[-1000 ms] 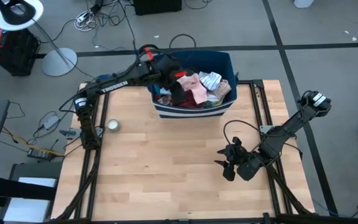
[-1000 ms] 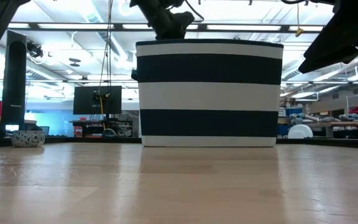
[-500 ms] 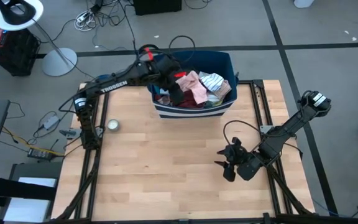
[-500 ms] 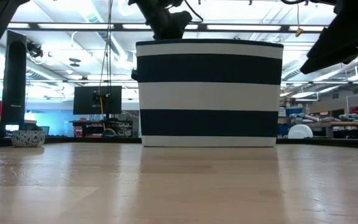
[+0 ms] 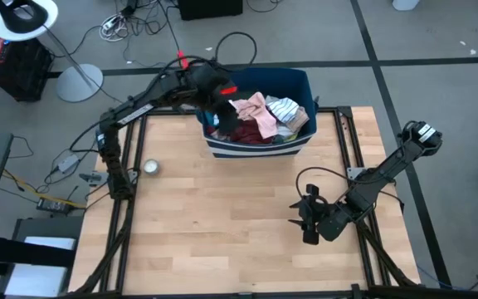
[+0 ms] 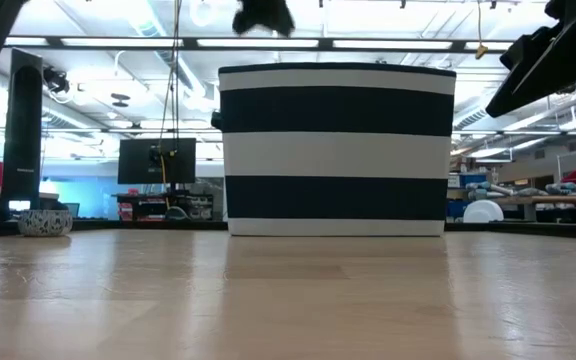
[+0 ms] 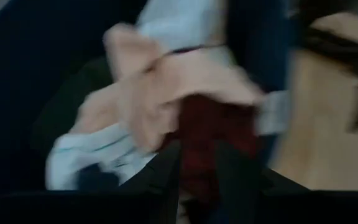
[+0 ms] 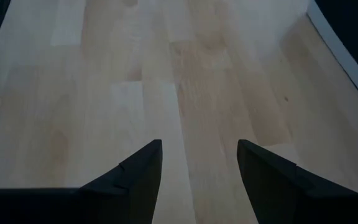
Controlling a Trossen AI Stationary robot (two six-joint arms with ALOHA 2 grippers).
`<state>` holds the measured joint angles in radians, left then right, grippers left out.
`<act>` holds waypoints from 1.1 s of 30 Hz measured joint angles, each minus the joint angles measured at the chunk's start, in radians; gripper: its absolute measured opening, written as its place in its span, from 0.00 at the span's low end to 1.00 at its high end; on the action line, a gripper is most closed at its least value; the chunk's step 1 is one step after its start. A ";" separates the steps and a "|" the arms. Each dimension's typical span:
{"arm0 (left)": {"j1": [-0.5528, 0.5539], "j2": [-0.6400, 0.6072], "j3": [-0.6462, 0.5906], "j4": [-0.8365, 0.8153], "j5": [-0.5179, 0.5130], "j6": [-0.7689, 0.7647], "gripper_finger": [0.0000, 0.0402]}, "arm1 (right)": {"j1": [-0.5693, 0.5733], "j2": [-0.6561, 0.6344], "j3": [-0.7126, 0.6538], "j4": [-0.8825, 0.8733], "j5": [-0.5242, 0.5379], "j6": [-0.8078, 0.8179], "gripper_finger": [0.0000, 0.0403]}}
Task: Sort clothes
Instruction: Return to Home Position
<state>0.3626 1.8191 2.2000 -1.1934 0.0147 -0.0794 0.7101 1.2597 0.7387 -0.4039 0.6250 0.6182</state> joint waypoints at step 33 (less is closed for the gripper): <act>-0.398 -1.110 -1.735 1.161 -0.124 -0.082 0.25 | -0.035 -0.002 0.000 0.043 0.011 0.015 0.52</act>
<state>-0.0349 0.7089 0.4652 -0.0327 -0.1097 -0.1612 0.6755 1.2579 0.7391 -0.3607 0.6361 0.6334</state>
